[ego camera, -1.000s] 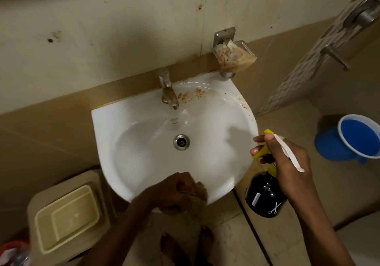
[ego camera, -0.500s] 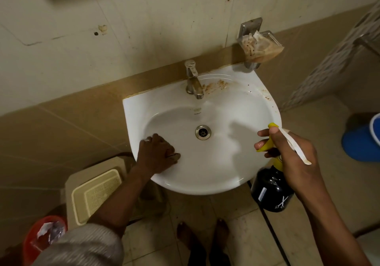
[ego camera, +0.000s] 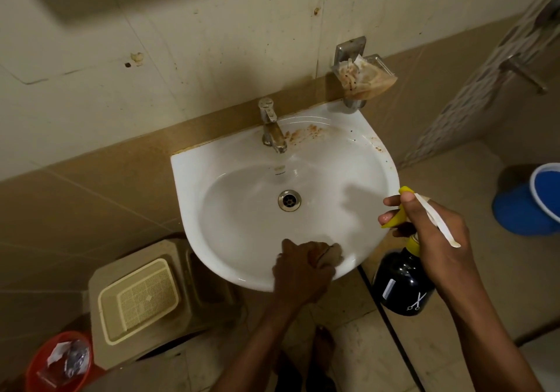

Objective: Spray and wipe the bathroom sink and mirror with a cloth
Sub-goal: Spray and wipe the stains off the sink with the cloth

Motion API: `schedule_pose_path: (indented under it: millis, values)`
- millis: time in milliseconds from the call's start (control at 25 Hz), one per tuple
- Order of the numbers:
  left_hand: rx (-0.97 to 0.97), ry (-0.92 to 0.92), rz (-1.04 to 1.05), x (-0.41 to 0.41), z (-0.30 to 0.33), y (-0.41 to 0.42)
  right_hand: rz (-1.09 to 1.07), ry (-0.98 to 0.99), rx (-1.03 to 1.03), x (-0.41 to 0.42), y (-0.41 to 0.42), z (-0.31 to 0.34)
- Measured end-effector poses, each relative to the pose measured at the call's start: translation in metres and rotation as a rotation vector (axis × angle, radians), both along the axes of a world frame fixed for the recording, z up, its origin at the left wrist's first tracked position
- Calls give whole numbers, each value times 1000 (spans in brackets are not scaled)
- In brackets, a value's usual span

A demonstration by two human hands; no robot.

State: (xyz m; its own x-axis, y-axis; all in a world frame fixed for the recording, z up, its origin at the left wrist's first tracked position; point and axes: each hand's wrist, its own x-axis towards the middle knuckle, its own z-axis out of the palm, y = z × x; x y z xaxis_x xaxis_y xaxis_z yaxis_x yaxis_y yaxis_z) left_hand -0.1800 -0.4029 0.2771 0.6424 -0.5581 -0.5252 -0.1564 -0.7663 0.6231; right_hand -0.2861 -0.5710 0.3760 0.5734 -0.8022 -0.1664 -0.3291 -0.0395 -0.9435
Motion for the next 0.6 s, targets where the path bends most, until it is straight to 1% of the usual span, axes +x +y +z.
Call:
schedule_pose_path:
  millis: [120, 200, 240, 280, 320, 360, 400, 440, 520, 560, 600]
  values:
    - [-188, 103, 27, -16, 10, -17, -31, 5, -19, 0, -7, 3]
    - [-348, 233, 62, -12, 22, -6, -47, 0, -25, -1, -12, 6]
    - [-425, 246, 116, -7, 25, 6, -48, -5, -28, 0, -13, 8]
    - [-464, 192, 216, 0, 27, 16, -47, -15, -24, 1, -14, 10]
    - [-489, 98, 327, 10, 27, 26, -49, -28, -14, 5, -14, 10]
    - [-490, -9, 397, 20, 24, 38, -61, -48, -4, 7, -13, 9]
    - [-458, -100, 408, 28, 20, 53, -73, -68, -3, 9, -13, 6]
    - [-383, -184, 386, 35, 14, 65, -71, -81, -3, 10, -12, 3]
    - [-247, -373, 261, 35, 4, 70, -52, -87, 16, 13, -10, 0]
    - [-200, -411, 208, 28, 5, 62, -44, -83, 27, 13, -8, -1]
    - [-169, -394, 197, 18, 7, 49, -39, -81, 29, 12, -6, -2]
